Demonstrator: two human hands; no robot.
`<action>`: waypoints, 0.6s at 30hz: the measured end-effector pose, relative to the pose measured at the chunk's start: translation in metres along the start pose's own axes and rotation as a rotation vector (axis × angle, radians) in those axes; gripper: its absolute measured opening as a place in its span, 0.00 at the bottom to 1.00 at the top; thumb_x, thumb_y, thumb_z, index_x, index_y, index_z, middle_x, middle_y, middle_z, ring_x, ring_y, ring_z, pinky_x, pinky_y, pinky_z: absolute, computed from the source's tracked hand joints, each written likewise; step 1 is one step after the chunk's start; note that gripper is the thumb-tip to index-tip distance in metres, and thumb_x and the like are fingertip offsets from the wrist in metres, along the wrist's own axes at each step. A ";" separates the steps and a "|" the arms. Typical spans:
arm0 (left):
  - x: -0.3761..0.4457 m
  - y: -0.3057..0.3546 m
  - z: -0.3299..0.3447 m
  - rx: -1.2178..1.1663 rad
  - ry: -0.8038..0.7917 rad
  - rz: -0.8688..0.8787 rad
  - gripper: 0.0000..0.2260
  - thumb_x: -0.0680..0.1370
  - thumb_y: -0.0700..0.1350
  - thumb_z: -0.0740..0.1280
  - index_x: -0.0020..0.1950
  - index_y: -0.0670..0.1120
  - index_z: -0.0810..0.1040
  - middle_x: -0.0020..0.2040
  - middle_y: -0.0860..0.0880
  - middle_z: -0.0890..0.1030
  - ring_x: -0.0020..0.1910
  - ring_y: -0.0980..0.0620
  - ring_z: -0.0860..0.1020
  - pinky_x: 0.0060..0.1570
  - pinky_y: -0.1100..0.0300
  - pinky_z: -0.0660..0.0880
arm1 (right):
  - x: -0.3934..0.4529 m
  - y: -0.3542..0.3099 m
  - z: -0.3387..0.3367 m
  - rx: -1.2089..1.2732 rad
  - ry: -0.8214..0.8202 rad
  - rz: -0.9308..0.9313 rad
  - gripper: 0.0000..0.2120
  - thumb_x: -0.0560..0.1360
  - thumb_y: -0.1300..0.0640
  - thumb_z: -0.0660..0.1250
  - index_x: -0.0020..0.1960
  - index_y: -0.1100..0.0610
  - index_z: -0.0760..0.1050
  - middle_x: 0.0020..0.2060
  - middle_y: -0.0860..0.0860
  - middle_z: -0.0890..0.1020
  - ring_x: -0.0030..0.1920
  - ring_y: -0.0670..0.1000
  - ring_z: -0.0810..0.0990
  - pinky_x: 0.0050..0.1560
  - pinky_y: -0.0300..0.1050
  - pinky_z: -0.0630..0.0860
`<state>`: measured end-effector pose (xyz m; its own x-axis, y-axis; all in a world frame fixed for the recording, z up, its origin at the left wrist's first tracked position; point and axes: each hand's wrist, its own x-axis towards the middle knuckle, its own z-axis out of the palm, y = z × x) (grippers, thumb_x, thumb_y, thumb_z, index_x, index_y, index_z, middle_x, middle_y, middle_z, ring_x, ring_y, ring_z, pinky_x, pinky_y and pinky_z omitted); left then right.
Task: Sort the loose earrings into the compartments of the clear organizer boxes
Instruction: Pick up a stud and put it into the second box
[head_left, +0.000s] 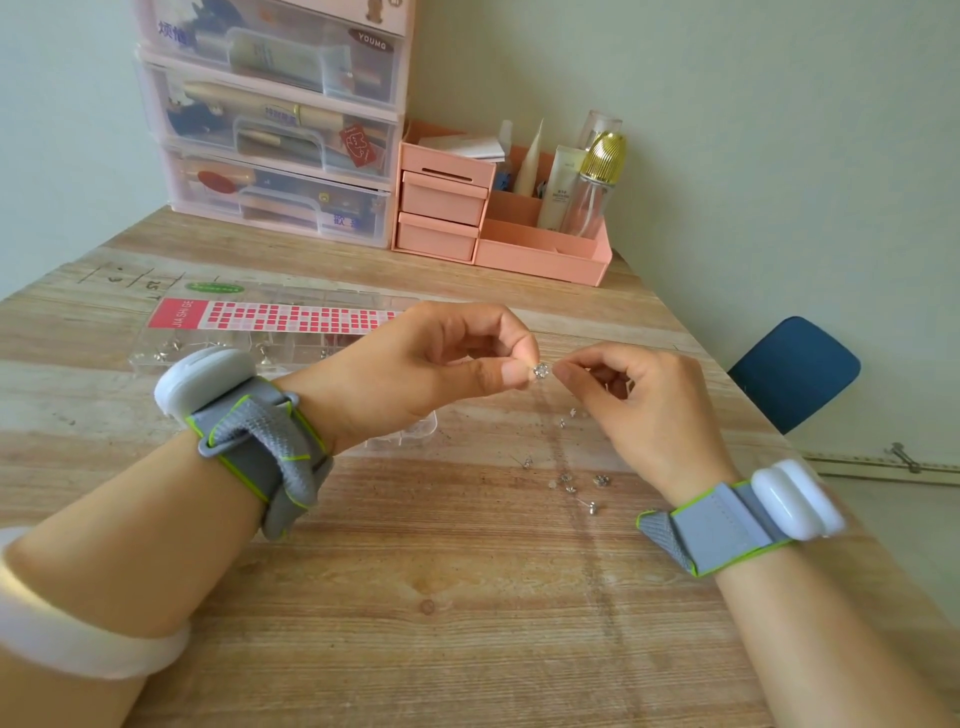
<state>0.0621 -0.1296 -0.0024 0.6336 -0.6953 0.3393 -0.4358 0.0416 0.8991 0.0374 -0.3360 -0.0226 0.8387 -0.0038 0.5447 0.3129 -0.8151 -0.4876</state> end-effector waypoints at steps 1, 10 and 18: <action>0.000 0.000 0.000 0.004 0.006 -0.011 0.02 0.73 0.43 0.64 0.43 0.45 0.76 0.38 0.56 0.77 0.40 0.61 0.75 0.46 0.69 0.72 | 0.000 0.000 0.000 0.002 -0.002 -0.001 0.03 0.71 0.51 0.71 0.41 0.48 0.83 0.28 0.41 0.79 0.31 0.43 0.74 0.33 0.34 0.70; 0.004 -0.006 0.002 0.270 0.169 -0.095 0.02 0.73 0.43 0.67 0.42 0.48 0.78 0.39 0.52 0.79 0.40 0.55 0.77 0.45 0.63 0.73 | -0.004 -0.014 -0.002 0.190 -0.094 -0.119 0.05 0.67 0.49 0.73 0.38 0.50 0.83 0.30 0.48 0.82 0.30 0.49 0.74 0.32 0.44 0.72; 0.005 -0.011 0.002 0.439 0.203 -0.103 0.01 0.70 0.46 0.70 0.39 0.51 0.79 0.39 0.52 0.80 0.39 0.53 0.77 0.43 0.63 0.73 | -0.003 -0.011 -0.001 0.187 -0.085 -0.099 0.02 0.68 0.50 0.73 0.38 0.48 0.82 0.30 0.48 0.82 0.30 0.51 0.74 0.32 0.47 0.73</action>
<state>0.0687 -0.1347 -0.0115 0.7801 -0.5245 0.3412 -0.5651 -0.3564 0.7441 0.0313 -0.3278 -0.0183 0.8317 0.1260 0.5407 0.4663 -0.6871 -0.5571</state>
